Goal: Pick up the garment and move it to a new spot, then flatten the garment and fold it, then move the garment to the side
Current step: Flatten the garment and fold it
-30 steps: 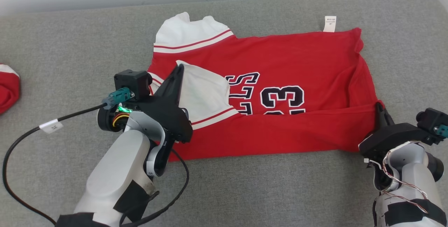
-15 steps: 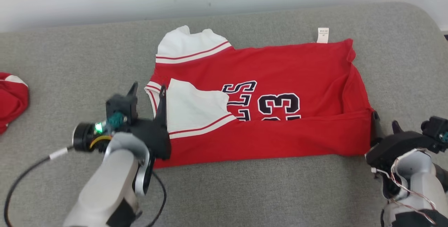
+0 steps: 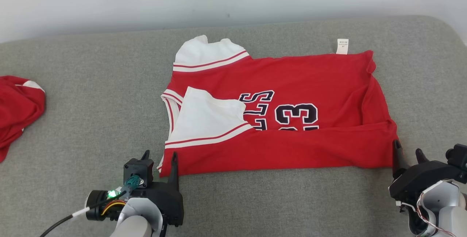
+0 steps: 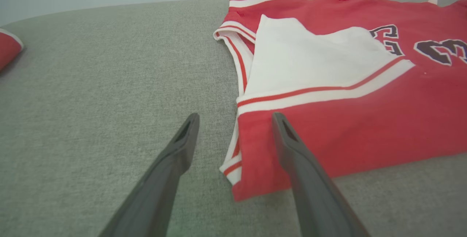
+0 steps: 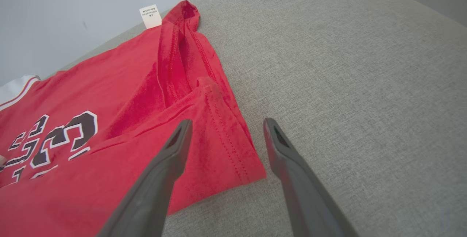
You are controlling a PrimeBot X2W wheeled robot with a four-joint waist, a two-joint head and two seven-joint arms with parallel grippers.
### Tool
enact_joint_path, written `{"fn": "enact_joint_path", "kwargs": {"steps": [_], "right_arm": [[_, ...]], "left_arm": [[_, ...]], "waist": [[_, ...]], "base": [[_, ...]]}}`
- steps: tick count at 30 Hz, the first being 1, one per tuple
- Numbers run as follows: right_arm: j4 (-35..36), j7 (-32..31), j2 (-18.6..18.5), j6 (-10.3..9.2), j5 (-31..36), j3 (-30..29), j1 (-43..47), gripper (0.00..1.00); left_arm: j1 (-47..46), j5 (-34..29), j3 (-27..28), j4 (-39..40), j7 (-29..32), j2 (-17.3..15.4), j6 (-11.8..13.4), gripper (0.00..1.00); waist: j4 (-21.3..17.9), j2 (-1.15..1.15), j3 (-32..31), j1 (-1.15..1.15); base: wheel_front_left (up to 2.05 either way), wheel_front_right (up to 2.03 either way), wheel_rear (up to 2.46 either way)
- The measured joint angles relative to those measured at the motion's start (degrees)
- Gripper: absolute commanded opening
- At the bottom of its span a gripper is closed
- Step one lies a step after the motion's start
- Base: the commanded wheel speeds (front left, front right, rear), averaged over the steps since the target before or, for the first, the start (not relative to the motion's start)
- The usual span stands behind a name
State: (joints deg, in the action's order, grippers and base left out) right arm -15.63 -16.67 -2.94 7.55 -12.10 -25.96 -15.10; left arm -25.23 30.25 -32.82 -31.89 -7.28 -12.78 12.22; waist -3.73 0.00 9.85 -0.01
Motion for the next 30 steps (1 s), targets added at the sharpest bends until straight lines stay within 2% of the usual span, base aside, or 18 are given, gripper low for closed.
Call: {"fn": "enact_joint_path", "kwargs": {"steps": [3,9,10,11,12,13,21,27,29,30], "right_arm": [[-0.2,0.4,0.0,0.00,-0.2,1.0,0.3,1.00],[-1.3,0.6,0.0,0.00,1.3,2.6,-0.7,1.00],[-1.6,0.5,0.0,0.00,2.1,2.8,-1.0,1.00],[-1.9,0.1,-0.1,0.00,3.1,2.8,-1.3,1.00],[-2.3,-0.2,0.0,0.00,4.3,2.9,-1.5,1.00],[-2.5,-0.3,0.0,0.00,5.6,3.0,-1.7,1.00],[-5.4,-0.8,0.0,0.00,13.5,1.3,-3.5,1.00],[-9.3,-2.1,-0.2,0.00,15.0,0.3,-6.0,1.00],[-10.3,-3.0,-0.3,0.00,14.7,1.0,-6.5,0.07],[-10.7,-3.1,-0.4,0.00,14.7,1.3,-6.6,0.00]], "left_arm": [[0.0,0.2,-0.1,-0.4,1.5,0.1,0.8,1.00],[-0.8,2.1,0.5,-3.1,4.4,1.0,0.8,1.00],[-1.1,2.2,0.5,-3.3,5.0,1.1,0.6,0.57],[-1.3,2.5,0.5,-3.5,5.2,1.3,0.3,0.42],[-1.4,2.7,0.5,-3.5,5.4,1.3,-0.1,0.16],[-1.7,2.8,0.3,-3.6,5.5,1.3,-0.2,0.00],[-2.4,3.6,0.0,-3.7,5.3,2.1,-1.2,0.00],[-2.8,3.7,-0.2,-4.2,4.9,2.2,-1.6,0.00],[-2.7,4.0,-0.4,-4.3,5.0,2.2,-1.6,0.00],[-2.7,4.1,-0.4,-4.3,5.2,2.3,-1.5,0.00]], "waist": [[0.0,0.00,0.6,0.00],[-0.6,0.00,2.2,0.00],[-0.8,0.00,2.5,0.01],[-0.9,0.00,2.8,0.01],[-1.1,0.00,3.1,0.01],[-1.2,0.00,3.4,0.01],[-1.0,-0.01,5.4,0.00],[-0.5,-0.01,5.7,0.00],[-0.4,0.00,5.4,0.00],[-0.4,0.00,5.2,0.01]], "base": [[0.00,0.00,0.00],[0.00,0.00,0.00],[0.00,0.00,0.00],[0.00,0.00,0.00],[0.00,0.00,0.00],[0.00,0.00,0.00],[0.00,0.00,0.00],[0.00,0.00,0.00],[0.00,0.00,0.00],[0.00,0.00,0.00]]}}
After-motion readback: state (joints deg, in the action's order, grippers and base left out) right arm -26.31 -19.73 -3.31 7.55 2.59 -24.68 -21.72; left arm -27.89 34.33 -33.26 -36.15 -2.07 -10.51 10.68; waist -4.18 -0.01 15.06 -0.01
